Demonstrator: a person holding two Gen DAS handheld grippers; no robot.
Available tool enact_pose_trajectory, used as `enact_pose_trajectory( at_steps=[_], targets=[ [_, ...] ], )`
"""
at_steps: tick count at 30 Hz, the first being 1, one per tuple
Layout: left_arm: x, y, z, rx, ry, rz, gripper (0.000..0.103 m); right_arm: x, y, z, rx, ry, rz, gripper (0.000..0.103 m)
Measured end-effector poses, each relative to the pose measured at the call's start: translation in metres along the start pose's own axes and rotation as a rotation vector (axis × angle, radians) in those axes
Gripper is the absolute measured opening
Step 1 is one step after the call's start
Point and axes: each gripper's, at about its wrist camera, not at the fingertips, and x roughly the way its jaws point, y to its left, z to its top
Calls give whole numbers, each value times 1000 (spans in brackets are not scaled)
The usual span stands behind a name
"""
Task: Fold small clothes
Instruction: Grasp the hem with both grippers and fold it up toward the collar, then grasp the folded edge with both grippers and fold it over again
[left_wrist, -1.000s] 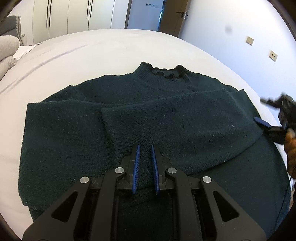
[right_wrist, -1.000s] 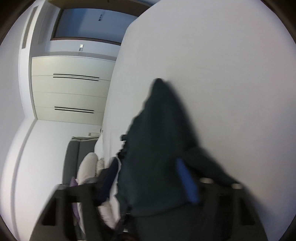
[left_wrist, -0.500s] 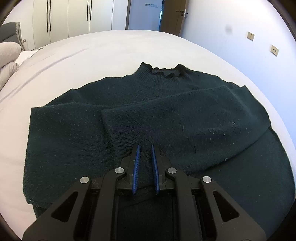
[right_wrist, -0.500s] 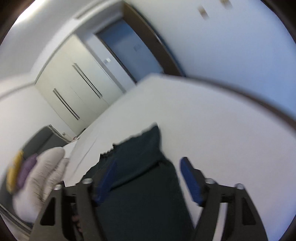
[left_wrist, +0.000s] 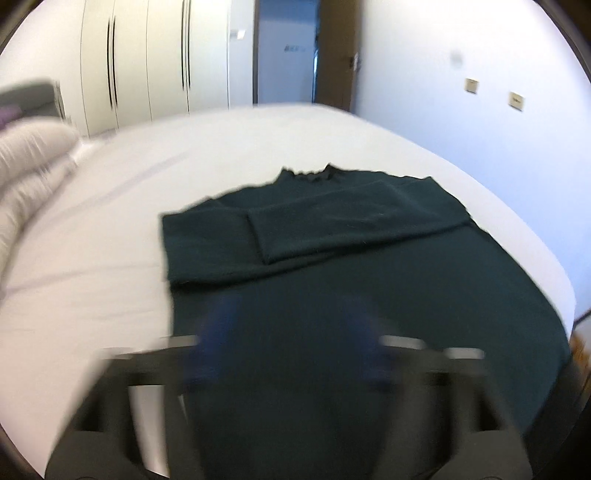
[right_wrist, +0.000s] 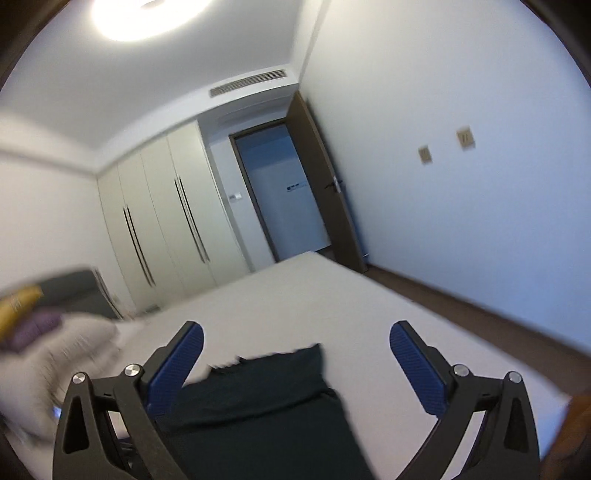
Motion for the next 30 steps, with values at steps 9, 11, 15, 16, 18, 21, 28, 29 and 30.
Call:
enact_pose_trajectory(
  at_steps=[9, 11, 15, 16, 18, 21, 28, 29, 30],
  targets=[
    [-94, -6, -93, -181, 108, -241, 101, -33, 4, -50, 10, 346, 135, 103],
    [-97, 3, -117, -309, 178, -305, 94, -31, -24, -64, 186, 454, 165, 101],
    [-92, 15, -161, -493, 312, -395, 65, -32, -70, -108, 461, 629, 153, 89],
    [-92, 16, -165, -510, 319, -395, 64, -33, -74, -120, 523, 657, 159, 88],
    [-91, 21, -168, -559, 316, -400, 62, -39, -78, -146, 626, 713, 140, 87],
    [-92, 25, -173, -611, 309, -398, 62, -39, -83, -179, 736, 769, 93, 87],
    [-87, 20, -191, -677, 421, -442, 63, -28, -78, -190, 763, 811, 26, 81],
    [-86, 20, -195, -691, 428, -448, 63, -26, -76, -189, 772, 814, 14, 81],
    [-85, 20, -198, -711, 431, -450, 63, -24, -74, -188, 775, 813, 20, 81]
  ],
)
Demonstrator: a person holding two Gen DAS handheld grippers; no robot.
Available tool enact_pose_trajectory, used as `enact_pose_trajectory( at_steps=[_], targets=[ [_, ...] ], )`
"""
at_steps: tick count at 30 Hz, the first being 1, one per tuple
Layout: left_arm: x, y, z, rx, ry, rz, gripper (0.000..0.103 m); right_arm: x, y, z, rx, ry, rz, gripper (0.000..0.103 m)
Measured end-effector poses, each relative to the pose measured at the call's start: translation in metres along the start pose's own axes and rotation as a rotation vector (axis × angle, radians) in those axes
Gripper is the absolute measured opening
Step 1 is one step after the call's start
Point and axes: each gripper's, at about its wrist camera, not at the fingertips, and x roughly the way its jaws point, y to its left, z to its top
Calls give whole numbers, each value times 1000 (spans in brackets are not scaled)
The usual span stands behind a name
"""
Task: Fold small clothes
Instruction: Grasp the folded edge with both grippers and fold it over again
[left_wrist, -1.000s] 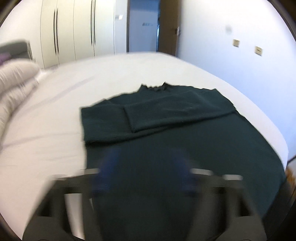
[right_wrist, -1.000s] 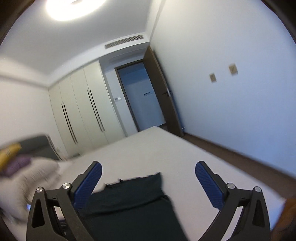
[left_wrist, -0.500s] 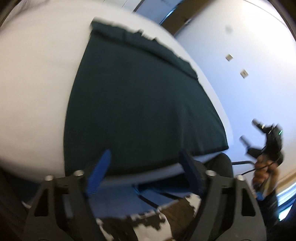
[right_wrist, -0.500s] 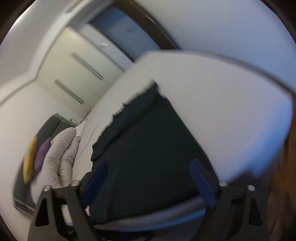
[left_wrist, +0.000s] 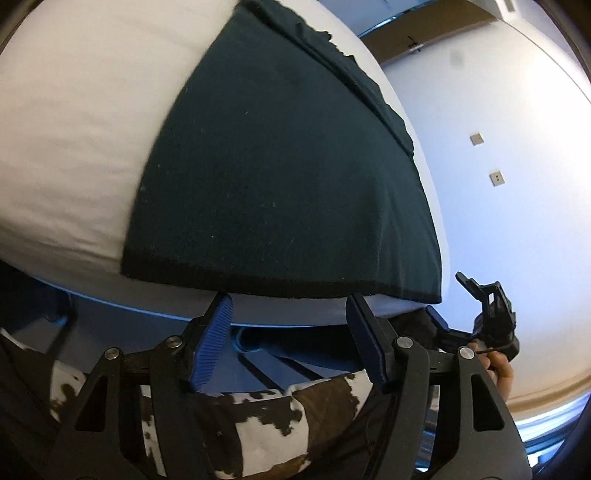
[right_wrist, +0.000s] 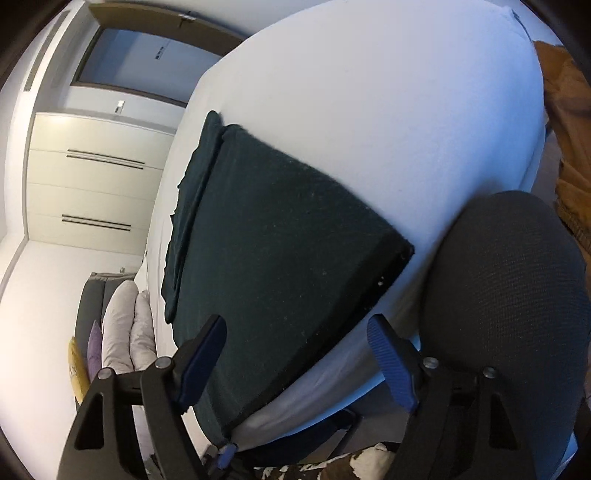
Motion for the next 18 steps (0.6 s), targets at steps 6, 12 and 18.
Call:
enact_pose_trajectory(
  at_steps=[6, 12, 18],
  targets=[
    [1, 19, 4, -135, -19, -75, 63, 11, 4, -3, 38, 18, -20, 81],
    [-11, 29, 5, -204, -62, -157, 63, 19, 6, -11, 58, 54, 22, 81],
    [-27, 34, 7, -216, -130, -219, 63, 14, -1, -9, 103, 24, 38, 81]
  ],
)
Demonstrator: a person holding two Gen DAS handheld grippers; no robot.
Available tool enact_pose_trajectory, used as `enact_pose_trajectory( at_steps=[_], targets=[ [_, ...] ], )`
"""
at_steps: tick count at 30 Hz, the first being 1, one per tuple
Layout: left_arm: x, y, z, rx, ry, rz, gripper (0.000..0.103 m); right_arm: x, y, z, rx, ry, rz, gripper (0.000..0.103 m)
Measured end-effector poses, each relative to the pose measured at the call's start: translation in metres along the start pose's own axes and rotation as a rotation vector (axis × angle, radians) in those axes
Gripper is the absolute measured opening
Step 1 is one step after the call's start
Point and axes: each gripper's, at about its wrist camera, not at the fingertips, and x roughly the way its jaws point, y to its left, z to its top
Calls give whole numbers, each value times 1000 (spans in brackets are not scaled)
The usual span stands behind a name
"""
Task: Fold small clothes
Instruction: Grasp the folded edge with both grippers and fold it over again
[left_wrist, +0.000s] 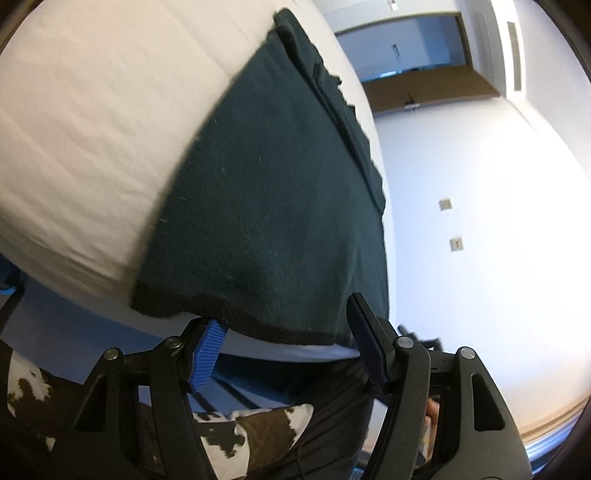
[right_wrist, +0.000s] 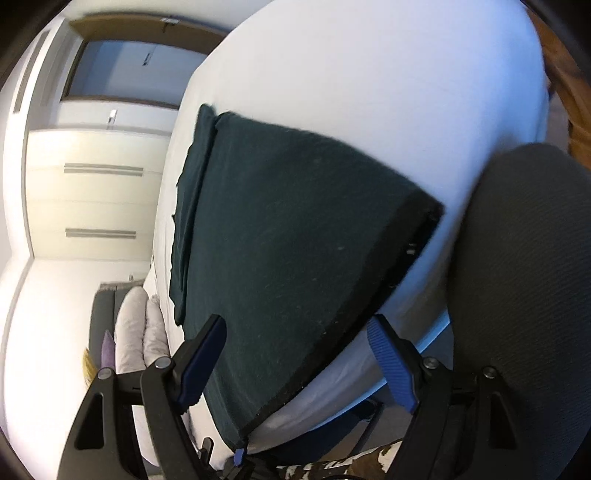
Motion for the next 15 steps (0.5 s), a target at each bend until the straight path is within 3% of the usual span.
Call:
enact_pose_trajectory(
  at_steps=[4, 8, 12, 13, 15],
  targets=[
    [-3, 10, 7, -59, -10, -18, 63, -4, -2, -2, 38, -31, 17, 81],
    [5, 4, 11, -48, -10, 17, 63, -6, -11, -2, 119, -57, 28, 79],
    [8, 4, 13, -51, -17, 5, 63, -7, -14, 1, 136, -67, 40, 79],
    [11, 1, 12, -48, -19, 3, 62, -7, -15, 2, 137, -70, 44, 79],
    [9, 1, 12, -30, -26, 22, 43, -6, -18, 7, 144, -77, 45, 79]
  ],
)
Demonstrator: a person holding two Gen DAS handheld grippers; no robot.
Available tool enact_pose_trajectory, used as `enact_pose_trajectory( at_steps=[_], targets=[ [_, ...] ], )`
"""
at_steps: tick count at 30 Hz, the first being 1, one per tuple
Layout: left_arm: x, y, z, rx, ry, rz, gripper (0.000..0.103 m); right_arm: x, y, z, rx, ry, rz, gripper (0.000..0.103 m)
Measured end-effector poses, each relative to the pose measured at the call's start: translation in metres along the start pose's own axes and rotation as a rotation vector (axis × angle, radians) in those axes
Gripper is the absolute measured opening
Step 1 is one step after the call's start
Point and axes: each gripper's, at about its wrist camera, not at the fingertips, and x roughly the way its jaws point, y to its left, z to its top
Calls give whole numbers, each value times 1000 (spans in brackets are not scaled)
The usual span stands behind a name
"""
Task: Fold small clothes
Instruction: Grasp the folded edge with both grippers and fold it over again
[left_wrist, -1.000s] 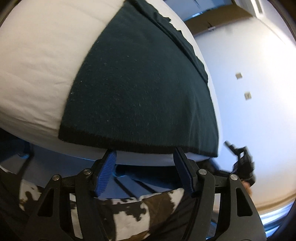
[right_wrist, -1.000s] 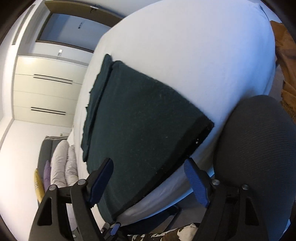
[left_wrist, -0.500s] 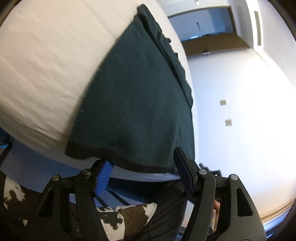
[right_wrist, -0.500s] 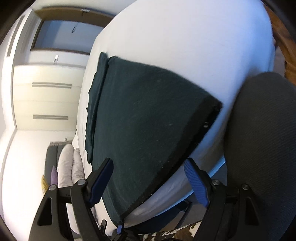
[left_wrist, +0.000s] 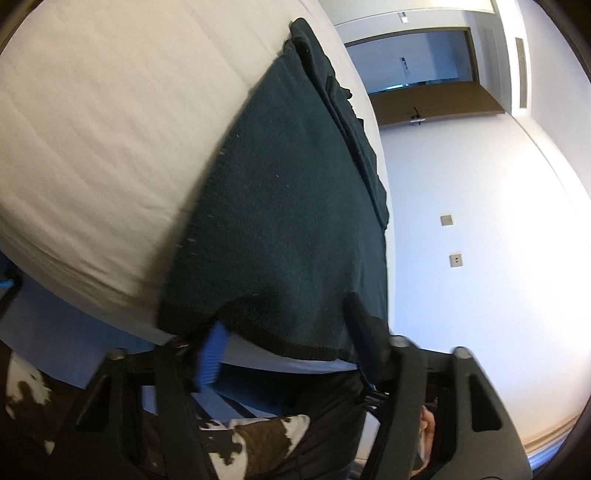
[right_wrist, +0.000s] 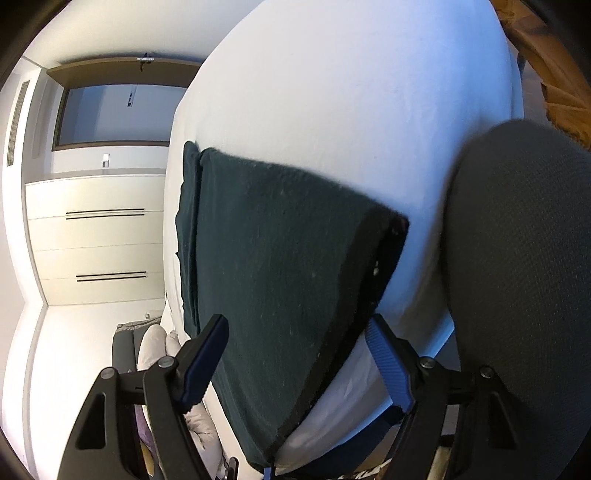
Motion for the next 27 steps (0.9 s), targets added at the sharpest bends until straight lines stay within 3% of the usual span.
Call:
enact_pose_trajectory(
  at_steps=[2, 5, 9, 12, 17, 18, 27],
  targets=[
    [-3, 3, 3, -9, -14, 7, 31, -2, -3, 5, 11, -19, 8, 76],
    [-5, 7, 6, -22, -35, -4, 29, -6, -4, 11, 5, -34, 15, 74],
    [-5, 3, 6, 8, -41, 13, 18, -4, 3, 15, -63, -49, 4, 72],
    [-4, -2, 7, 47, -50, 27, 12, -2, 7, 14, -127, -57, -19, 62],
    [-9, -6, 7, 69, -55, 34, 7, -6, -4, 21, -131, -53, -35, 16],
    [-10, -7, 8, 69, -59, 33, 7, -7, -4, 22, -131, -54, -27, 13],
    [-25, -12, 11, 68, -89, 9, 6, -14, 17, 20, -218, -78, -4, 8]
  ],
)
